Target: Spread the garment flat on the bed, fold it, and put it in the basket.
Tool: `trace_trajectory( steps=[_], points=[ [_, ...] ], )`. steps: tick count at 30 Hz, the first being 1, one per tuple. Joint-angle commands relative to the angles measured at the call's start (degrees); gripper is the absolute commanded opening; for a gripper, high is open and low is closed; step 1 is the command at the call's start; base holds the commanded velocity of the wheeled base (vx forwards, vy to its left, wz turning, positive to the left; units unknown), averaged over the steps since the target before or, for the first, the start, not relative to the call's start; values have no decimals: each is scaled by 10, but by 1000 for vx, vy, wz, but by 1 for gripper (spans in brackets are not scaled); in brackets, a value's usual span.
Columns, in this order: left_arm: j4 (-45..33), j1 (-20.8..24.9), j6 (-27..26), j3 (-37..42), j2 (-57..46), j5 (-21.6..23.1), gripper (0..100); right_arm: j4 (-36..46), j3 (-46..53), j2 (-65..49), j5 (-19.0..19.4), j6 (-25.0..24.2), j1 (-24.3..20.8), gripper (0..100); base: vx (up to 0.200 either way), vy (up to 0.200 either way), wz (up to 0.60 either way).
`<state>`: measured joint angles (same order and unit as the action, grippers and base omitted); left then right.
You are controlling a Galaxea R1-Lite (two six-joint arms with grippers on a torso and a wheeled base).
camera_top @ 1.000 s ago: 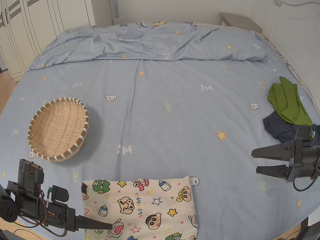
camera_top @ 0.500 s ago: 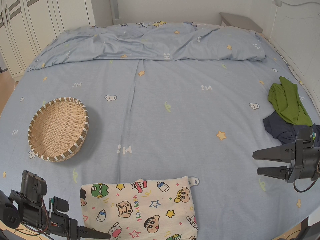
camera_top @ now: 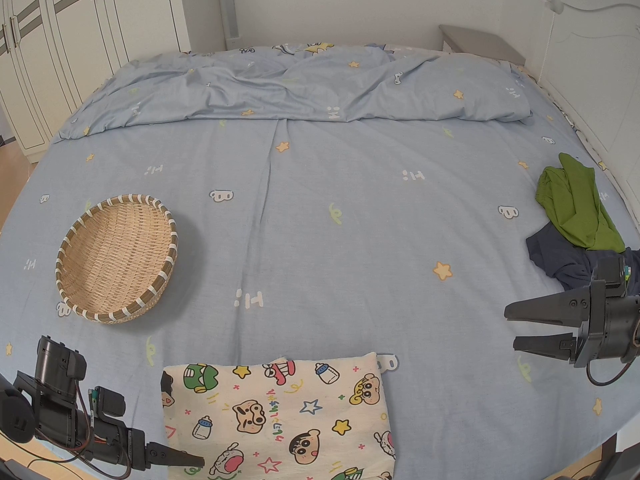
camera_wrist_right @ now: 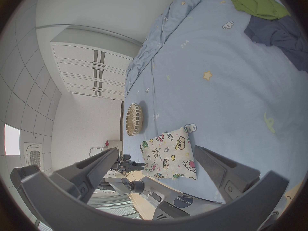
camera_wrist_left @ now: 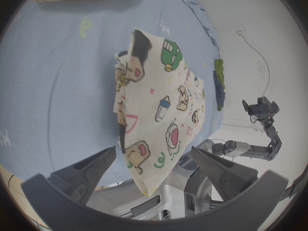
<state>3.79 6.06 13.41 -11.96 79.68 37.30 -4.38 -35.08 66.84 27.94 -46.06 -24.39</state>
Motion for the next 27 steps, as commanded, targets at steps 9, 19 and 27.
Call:
trace_trajectory(
  steps=[9, 19, 27],
  points=[
    [-14, -37, -14, -41, 59, -15, 100, -3, 6, 1, 1, 0, -6, 100, 0, 0, 0],
    [-12, 11, -17, -78, 135, -14, 100, -3, 5, 1, 2, 0, -3, 100, 0, 0, 0],
    [43, 25, 17, -76, 167, -14, 100, -3, 5, 2, 2, 0, -5, 100, 0, 0, 0]
  ],
)
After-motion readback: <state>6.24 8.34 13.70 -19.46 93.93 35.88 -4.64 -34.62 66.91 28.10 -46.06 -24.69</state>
